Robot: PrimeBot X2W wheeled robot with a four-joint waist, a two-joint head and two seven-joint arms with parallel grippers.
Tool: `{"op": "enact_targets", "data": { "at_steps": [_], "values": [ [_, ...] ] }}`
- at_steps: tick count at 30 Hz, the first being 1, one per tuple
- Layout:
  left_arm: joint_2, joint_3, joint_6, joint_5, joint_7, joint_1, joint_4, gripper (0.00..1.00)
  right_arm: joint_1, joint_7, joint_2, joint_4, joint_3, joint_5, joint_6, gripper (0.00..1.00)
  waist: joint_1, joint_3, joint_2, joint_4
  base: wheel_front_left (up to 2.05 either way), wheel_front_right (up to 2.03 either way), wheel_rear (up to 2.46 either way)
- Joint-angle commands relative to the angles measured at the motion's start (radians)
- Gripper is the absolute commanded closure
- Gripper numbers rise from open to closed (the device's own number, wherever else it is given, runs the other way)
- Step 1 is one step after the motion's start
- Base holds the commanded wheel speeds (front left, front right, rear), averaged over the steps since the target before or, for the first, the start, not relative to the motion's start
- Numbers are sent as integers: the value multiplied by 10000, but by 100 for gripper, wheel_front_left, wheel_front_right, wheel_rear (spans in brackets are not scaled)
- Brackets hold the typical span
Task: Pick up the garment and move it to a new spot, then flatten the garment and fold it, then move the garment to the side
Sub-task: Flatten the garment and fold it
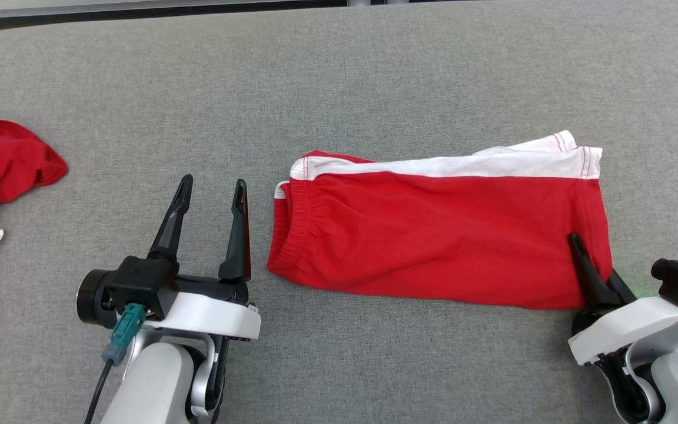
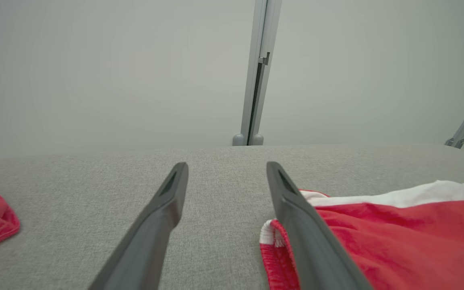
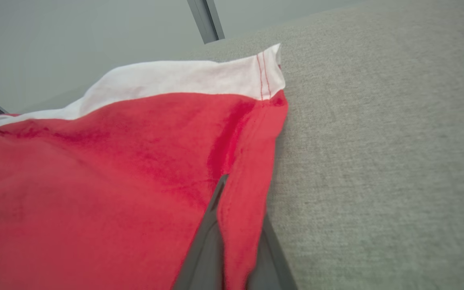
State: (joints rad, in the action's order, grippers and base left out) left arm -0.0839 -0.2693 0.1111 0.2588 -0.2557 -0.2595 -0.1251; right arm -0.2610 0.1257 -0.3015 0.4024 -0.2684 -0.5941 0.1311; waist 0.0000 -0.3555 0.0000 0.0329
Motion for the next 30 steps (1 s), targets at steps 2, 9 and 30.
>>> {"op": "enact_targets", "data": {
  "at_steps": [2,9,30],
  "values": [
    [-52,-7,44,66,17,-54,7,0,53,-107,-59,-182,189,174,-6,100,0,1,0,57,0,0,0],
    [-59,-11,129,112,8,-91,-14,0,-747,-743,300,-1859,-214,897,-3,100,0,140,0,101,0,0,0],
    [144,-257,209,273,-87,-244,-223,0,-2749,-1982,2298,-831,-4283,544,-3,39,0,121,0,975,0,0,0]
  ]
}}
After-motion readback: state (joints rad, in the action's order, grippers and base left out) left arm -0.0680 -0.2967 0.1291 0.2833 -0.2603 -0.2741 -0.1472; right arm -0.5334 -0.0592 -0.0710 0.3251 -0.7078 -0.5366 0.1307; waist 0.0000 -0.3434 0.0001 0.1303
